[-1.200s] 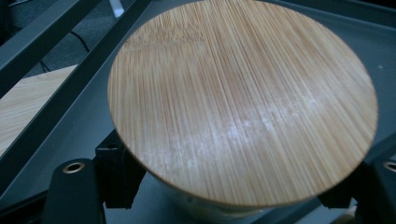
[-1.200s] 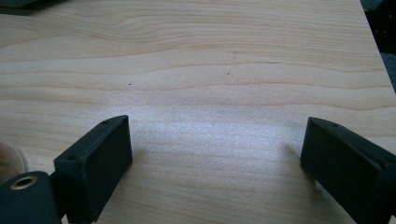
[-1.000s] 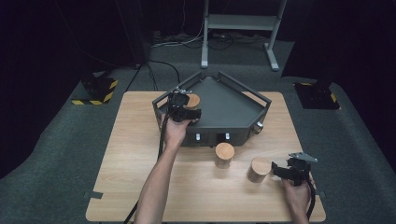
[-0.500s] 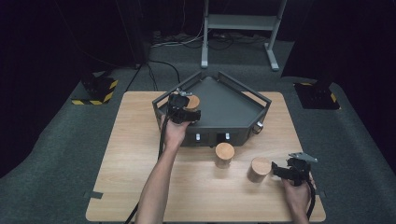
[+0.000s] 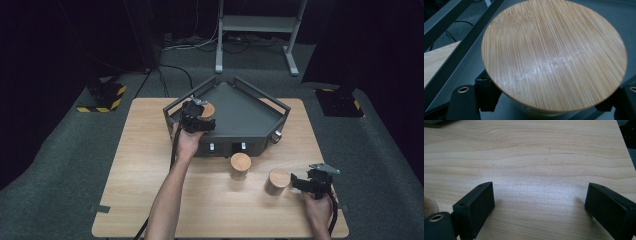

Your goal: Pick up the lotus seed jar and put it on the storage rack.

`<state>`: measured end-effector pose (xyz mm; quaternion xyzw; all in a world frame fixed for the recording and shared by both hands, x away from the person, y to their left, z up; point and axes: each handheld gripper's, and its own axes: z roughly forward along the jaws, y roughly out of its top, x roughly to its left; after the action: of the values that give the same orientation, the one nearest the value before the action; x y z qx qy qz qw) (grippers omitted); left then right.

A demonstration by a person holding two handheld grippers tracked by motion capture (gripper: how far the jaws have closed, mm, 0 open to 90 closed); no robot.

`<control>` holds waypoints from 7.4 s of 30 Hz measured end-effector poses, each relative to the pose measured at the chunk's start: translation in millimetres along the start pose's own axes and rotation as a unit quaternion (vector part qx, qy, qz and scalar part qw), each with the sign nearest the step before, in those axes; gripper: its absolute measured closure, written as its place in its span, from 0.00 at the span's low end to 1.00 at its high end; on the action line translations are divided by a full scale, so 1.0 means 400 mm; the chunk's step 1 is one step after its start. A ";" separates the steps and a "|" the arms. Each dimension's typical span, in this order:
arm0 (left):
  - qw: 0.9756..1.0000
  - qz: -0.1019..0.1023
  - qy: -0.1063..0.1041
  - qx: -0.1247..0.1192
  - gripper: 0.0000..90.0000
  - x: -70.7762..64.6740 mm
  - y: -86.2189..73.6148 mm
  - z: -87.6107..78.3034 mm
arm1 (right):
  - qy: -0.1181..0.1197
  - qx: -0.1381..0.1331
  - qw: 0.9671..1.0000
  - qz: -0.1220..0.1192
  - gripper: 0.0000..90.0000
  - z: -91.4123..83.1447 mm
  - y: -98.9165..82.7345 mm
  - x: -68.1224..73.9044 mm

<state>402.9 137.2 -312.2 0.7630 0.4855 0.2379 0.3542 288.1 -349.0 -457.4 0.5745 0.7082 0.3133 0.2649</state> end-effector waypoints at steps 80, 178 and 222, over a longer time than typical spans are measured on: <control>0.998 -0.038 -0.019 -0.053 0.04 0.049 -0.168 -0.245 | 0.000 0.000 1.000 0.000 0.09 0.000 0.000 0.000; 0.999 -0.029 -0.014 0.001 0.05 0.008 -0.294 -0.163 | 0.000 0.000 1.000 0.000 0.09 0.000 0.000 0.001; 0.999 -0.030 -0.004 0.026 0.05 -0.022 -0.369 -0.068 | -0.001 0.000 1.000 0.000 0.09 0.000 0.000 0.001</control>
<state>295.5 178.4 -409.1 0.7579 0.5129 0.2115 0.3432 287.9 -348.5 -457.4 0.5748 0.7080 0.3127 0.2657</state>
